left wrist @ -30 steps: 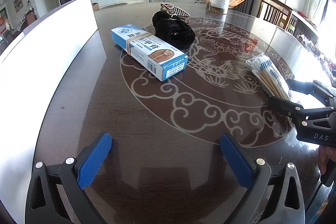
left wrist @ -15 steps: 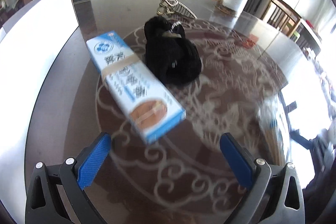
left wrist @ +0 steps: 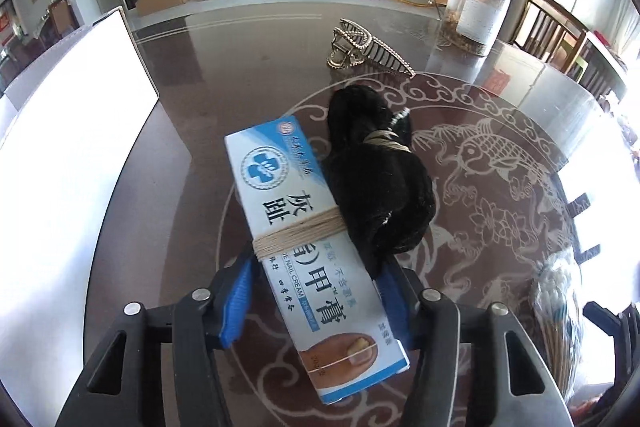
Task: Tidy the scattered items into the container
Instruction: 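Close the left tool on the blue-white boxed cream while the right tool holds the swab bag, then lift the boxed cream with the left tool while the right tool holds the swab bag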
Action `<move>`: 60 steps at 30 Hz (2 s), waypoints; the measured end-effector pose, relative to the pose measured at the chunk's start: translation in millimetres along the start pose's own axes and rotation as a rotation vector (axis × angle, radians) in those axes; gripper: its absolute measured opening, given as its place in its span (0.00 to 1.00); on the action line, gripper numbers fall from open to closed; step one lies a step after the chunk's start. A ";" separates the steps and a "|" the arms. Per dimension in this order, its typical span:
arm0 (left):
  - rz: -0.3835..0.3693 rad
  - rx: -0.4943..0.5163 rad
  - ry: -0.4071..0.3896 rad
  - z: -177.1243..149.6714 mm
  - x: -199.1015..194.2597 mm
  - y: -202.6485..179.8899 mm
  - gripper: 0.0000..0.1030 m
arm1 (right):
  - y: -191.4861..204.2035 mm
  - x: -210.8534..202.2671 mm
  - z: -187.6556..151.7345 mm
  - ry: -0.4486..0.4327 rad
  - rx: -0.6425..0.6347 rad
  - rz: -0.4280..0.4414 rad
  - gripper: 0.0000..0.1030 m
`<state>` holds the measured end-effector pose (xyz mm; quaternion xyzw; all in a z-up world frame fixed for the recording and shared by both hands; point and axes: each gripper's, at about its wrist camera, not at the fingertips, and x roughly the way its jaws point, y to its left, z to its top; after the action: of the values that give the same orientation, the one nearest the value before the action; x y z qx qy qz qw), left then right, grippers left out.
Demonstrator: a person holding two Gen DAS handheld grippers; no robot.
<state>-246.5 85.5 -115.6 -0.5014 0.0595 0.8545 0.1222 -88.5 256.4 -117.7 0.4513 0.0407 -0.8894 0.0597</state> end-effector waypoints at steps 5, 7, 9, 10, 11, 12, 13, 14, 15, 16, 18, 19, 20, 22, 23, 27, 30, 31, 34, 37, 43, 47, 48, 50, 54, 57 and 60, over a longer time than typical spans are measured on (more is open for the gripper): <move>-0.040 0.103 -0.019 -47.3 -24.9 -10.5 0.54 | -1.8 -0.8 0.3 0.000 0.009 -0.005 0.95; -0.051 0.138 -0.019 -70.8 -36.1 -14.5 0.54 | -1.8 -1.0 0.6 0.000 0.009 -0.006 0.95; -0.068 0.156 -0.015 -93.7 -48.7 -15.1 0.54 | -1.9 -1.0 0.6 0.000 0.010 -0.005 0.95; -0.073 0.156 -0.016 -100.4 -54.6 -13.9 0.54 | -1.9 -0.9 0.6 0.000 0.010 -0.005 0.95; -0.075 0.153 -0.021 -110.7 -59.4 -13.2 0.54 | -1.7 -1.0 0.5 0.001 0.010 -0.006 0.95; -0.073 0.150 -0.026 -118.2 -64.8 -11.4 0.54 | -1.6 -1.1 0.4 0.001 0.010 -0.007 0.95; -0.069 0.148 -0.033 -123.4 -66.2 -12.5 0.56 | -1.7 -1.2 0.5 0.001 0.010 -0.007 0.96; -0.067 0.150 -0.040 -129.5 -69.0 -12.5 0.59 | -1.6 -1.2 0.3 0.002 0.010 -0.008 0.96; -0.065 0.156 -0.043 -131.7 -69.4 -13.0 0.63 | -1.6 -1.2 0.2 0.002 0.010 -0.009 0.96; -0.062 0.159 -0.044 -134.0 -69.5 -13.8 0.71 | -1.7 -1.3 0.2 0.002 0.010 -0.010 0.96; -0.059 0.150 -0.042 -134.1 -69.5 -12.0 0.76 | -1.3 -1.5 0.0 0.002 0.010 -0.012 0.96; -0.056 0.144 -0.044 -134.1 -69.8 -10.8 0.76 | -1.3 -1.5 0.0 0.003 0.010 -0.012 0.96; -0.053 0.140 -0.046 -133.5 -69.0 -10.3 0.76 | -1.4 -1.5 0.0 0.003 0.010 -0.012 0.96; -0.049 0.133 -0.051 -134.2 -68.8 -8.6 0.76 | -1.4 -1.5 0.0 0.003 0.010 -0.011 0.97; -0.048 0.131 -0.056 -135.6 -70.0 -6.6 0.76 | -1.5 -1.5 0.0 0.003 0.010 -0.011 0.97; -0.041 0.119 -0.068 -140.0 -72.2 2.0 0.76 | -1.6 -1.4 0.1 0.003 0.009 -0.011 0.97; -0.032 0.099 -0.072 -140.6 -72.3 10.0 0.76 | -1.6 -1.4 0.1 0.003 0.009 -0.011 0.97; -0.029 0.092 -0.075 -141.1 -72.6 13.3 0.76 | -1.7 -1.4 0.1 0.003 0.009 -0.011 0.97; -0.021 0.072 -0.076 -142.5 -74.1 21.5 0.76 | -1.7 -1.6 0.1 0.003 0.009 -0.011 0.97; -0.043 0.064 -0.072 -145.1 -77.0 28.2 0.76 | -1.7 -1.8 0.1 0.003 0.009 -0.011 0.97; -0.036 0.068 -0.047 -148.2 -79.9 39.5 0.76 | -1.7 -2.2 0.0 0.003 0.009 -0.010 0.97; -0.034 0.000 -0.040 -139.5 -76.8 51.2 0.76 | -1.8 -2.1 0.1 0.003 0.008 -0.010 0.98; -0.041 -0.010 -0.036 -136.3 -75.4 51.7 0.76 | -1.8 -2.2 0.1 0.003 0.008 -0.010 0.98; -0.060 0.002 -0.024 -126.6 -70.3 46.3 0.76 | -1.8 -2.3 0.1 0.003 0.008 -0.010 0.98; -0.070 0.077 -0.005 -112.9 -60.9 25.8 0.76 | -1.9 -2.6 0.1 0.003 0.009 -0.009 0.98; -0.053 0.105 -0.006 -108.0 -56.7 14.7 0.76 | -1.9 -2.7 0.1 0.003 0.008 -0.010 0.98; -0.039 0.108 -0.017 -108.4 -56.5 13.4 0.76 | -2.0 -2.7 0.2 0.003 0.008 -0.010 0.98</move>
<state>-132.4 39.8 -119.8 -0.4879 0.0947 0.8517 0.1661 -87.4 258.5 -115.4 0.4527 0.0394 -0.8892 0.0536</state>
